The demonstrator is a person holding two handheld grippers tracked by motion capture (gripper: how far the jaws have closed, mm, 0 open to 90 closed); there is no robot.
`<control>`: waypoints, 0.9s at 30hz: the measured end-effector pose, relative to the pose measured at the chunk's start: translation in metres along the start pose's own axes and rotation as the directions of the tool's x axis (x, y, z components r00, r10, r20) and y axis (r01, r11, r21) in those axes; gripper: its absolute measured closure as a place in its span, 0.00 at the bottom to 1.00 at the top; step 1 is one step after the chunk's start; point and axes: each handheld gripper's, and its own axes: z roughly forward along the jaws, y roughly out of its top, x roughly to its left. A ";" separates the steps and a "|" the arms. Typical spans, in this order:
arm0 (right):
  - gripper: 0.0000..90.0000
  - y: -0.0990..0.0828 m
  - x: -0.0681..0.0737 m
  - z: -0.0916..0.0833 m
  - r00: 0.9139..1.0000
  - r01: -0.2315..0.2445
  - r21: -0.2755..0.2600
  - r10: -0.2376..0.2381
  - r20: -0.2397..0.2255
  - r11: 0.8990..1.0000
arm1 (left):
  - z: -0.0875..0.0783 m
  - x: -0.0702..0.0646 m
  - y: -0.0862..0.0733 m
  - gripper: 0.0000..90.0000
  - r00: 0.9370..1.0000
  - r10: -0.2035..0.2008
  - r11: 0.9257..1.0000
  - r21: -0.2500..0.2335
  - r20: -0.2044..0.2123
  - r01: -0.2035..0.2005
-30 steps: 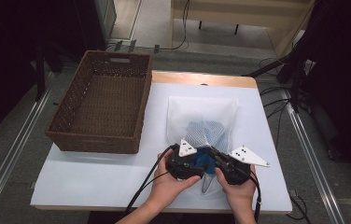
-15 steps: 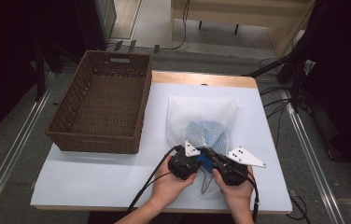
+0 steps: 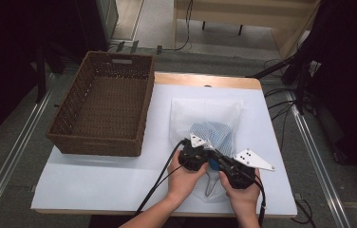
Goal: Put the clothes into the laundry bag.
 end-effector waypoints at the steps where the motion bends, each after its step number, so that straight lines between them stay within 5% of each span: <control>1: 1.00 -0.001 -0.001 0.000 1.000 -0.001 0.001 0.001 0.000 1.000 | 0.002 0.001 0.000 0.92 1.000 -0.001 1.000 0.016 0.012 0.001; 6: 1.00 -0.003 -0.004 0.001 1.000 -0.011 0.011 0.011 0.006 1.000 | -0.014 -0.005 -0.002 0.65 0.997 0.071 0.997 -0.013 0.044 -0.070; 12: 1.00 -0.002 -0.007 0.000 1.000 -0.009 0.002 0.009 0.011 1.000 | -0.043 -0.006 -0.011 0.48 0.985 0.150 0.988 -0.042 0.080 -0.147; 15: 1.00 -0.002 -0.009 -0.001 1.000 -0.015 0.001 0.015 0.014 1.000 | -0.056 0.000 -0.019 0.48 0.984 0.164 0.986 -0.033 0.071 -0.162; 22: 1.00 -0.002 -0.014 -0.002 0.999 -0.026 0.003 0.026 0.021 1.000 | -0.071 0.024 -0.034 0.55 0.992 0.117 0.993 -0.014 0.046 -0.117; 27: 1.00 -0.002 -0.012 0.001 1.000 -0.021 0.010 0.020 0.018 1.000 | -0.063 0.010 -0.035 0.60 0.986 0.160 0.987 0.003 0.055 -0.161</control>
